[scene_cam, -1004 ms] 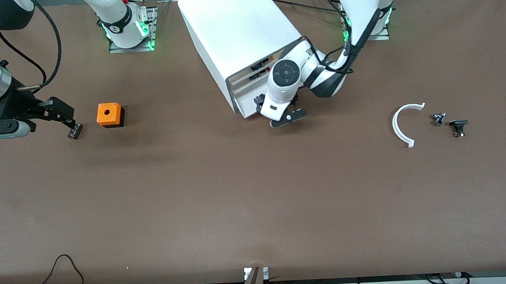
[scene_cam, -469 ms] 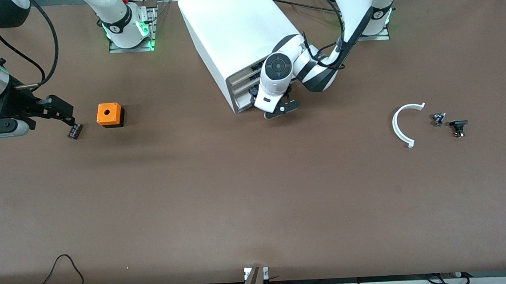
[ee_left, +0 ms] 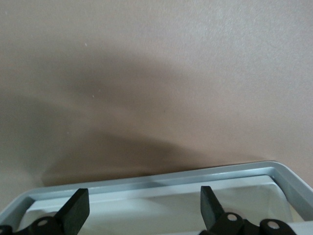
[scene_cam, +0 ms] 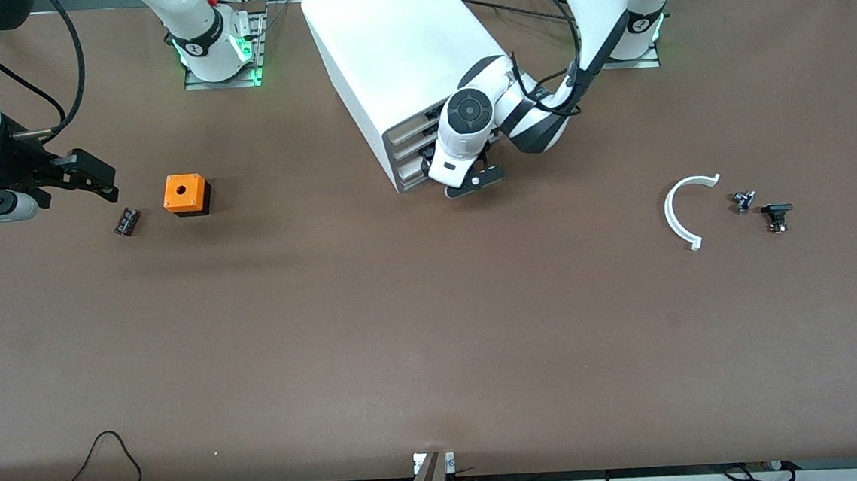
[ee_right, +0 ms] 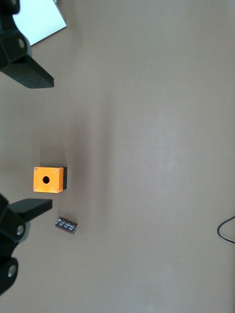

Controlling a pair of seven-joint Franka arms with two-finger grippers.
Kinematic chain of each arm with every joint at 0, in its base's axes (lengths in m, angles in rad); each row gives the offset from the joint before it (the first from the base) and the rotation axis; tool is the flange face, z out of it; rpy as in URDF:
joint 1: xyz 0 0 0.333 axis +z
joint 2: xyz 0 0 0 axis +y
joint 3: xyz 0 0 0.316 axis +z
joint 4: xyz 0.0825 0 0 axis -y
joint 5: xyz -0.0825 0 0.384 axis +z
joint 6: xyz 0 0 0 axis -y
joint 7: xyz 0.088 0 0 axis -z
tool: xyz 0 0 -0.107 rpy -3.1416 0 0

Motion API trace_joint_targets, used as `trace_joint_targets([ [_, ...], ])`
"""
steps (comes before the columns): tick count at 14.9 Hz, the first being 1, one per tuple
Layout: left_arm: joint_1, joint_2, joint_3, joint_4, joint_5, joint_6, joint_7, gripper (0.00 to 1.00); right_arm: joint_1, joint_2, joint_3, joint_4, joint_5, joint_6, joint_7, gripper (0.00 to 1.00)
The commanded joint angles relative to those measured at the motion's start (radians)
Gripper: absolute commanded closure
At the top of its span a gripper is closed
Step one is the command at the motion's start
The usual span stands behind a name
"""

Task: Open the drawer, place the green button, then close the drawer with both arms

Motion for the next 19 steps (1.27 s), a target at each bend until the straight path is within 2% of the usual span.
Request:
trace_joint_targets([
  [1,0.002,-0.027,-0.014,-0.025,-0.035,-0.004,-0.012,0.00,-0.014,0.012,0.017,0.028,0.006,-0.022,-0.010,0.00],
  [4,0.025,-0.036,-0.014,-0.011,-0.035,-0.053,0.003,0.00,-0.016,0.013,0.016,0.051,0.017,-0.025,-0.013,0.00],
  [6,0.059,-0.051,-0.012,0.024,-0.035,-0.067,0.006,0.00,-0.014,0.013,0.016,0.051,0.014,-0.022,-0.012,0.00],
  [8,0.115,-0.073,-0.011,0.066,-0.016,-0.137,0.027,0.00,-0.014,0.013,0.016,0.051,0.017,-0.022,-0.012,0.00],
  [10,0.141,-0.110,0.010,0.113,0.019,-0.220,0.125,0.00,-0.014,0.013,0.016,0.053,0.011,-0.027,-0.013,0.00],
  [12,0.239,-0.143,0.008,0.191,0.065,-0.339,0.226,0.00,-0.013,0.013,0.017,0.053,0.011,-0.027,-0.013,0.00],
  [15,0.348,-0.174,0.015,0.331,0.089,-0.546,0.484,0.00,-0.013,0.012,0.017,0.053,0.011,-0.025,-0.012,0.00],
  [19,0.480,-0.196,0.018,0.493,0.103,-0.700,0.781,0.00,-0.011,0.012,0.017,0.053,0.011,-0.025,-0.012,0.00],
])
